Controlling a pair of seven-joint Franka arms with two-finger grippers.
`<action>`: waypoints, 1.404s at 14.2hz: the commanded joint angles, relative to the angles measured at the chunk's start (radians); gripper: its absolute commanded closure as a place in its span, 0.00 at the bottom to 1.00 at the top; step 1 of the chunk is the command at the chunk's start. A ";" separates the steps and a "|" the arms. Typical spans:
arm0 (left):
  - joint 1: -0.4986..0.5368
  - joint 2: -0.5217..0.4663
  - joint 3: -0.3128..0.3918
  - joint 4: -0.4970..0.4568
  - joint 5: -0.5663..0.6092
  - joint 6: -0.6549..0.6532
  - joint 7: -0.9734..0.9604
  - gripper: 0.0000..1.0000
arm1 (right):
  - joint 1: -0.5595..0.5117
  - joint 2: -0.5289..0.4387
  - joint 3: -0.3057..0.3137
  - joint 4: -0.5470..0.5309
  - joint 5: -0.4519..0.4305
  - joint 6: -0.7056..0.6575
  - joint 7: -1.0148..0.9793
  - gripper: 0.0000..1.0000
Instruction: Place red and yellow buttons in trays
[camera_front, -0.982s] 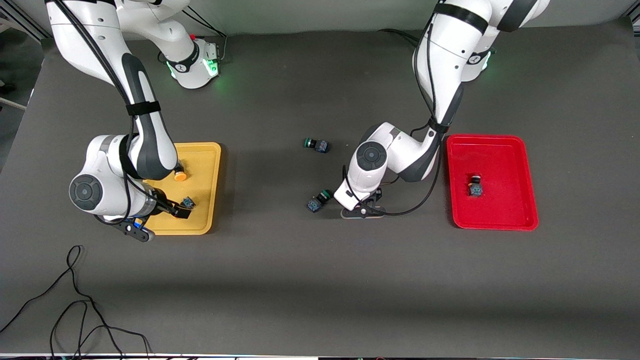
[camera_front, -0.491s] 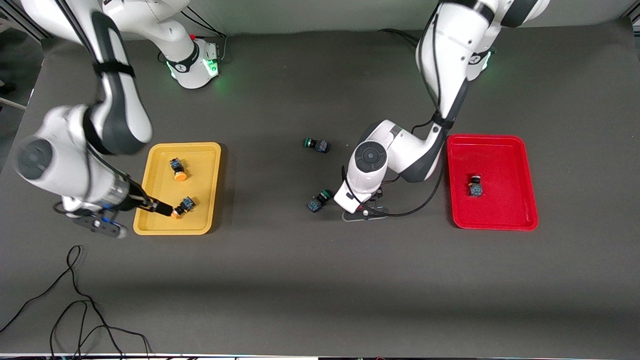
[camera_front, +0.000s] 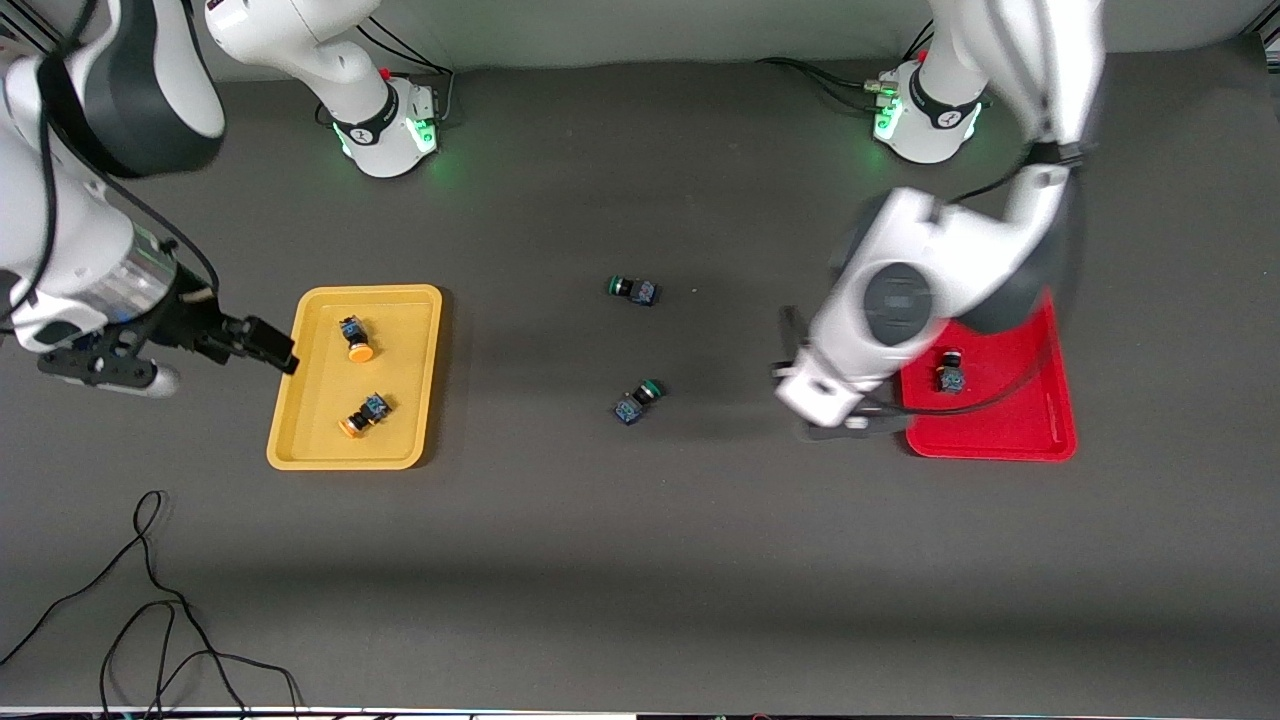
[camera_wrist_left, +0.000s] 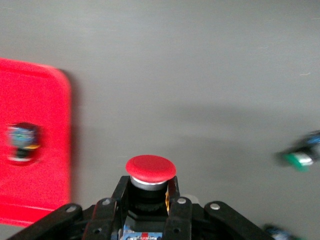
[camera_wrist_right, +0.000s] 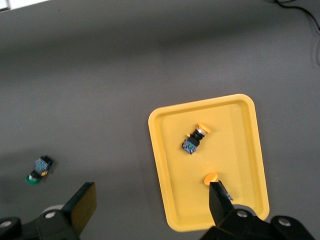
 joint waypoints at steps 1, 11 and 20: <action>0.158 -0.188 -0.003 -0.316 0.044 0.094 0.208 1.00 | 0.001 -0.018 -0.003 0.029 -0.024 -0.064 -0.031 0.00; 0.470 0.005 -0.002 -0.536 0.242 0.542 0.456 0.18 | -0.002 -0.054 -0.009 0.013 -0.025 -0.070 -0.032 0.00; 0.479 -0.171 -0.014 -0.297 0.225 0.099 0.528 0.00 | -0.007 -0.061 -0.022 0.013 -0.025 -0.079 -0.081 0.00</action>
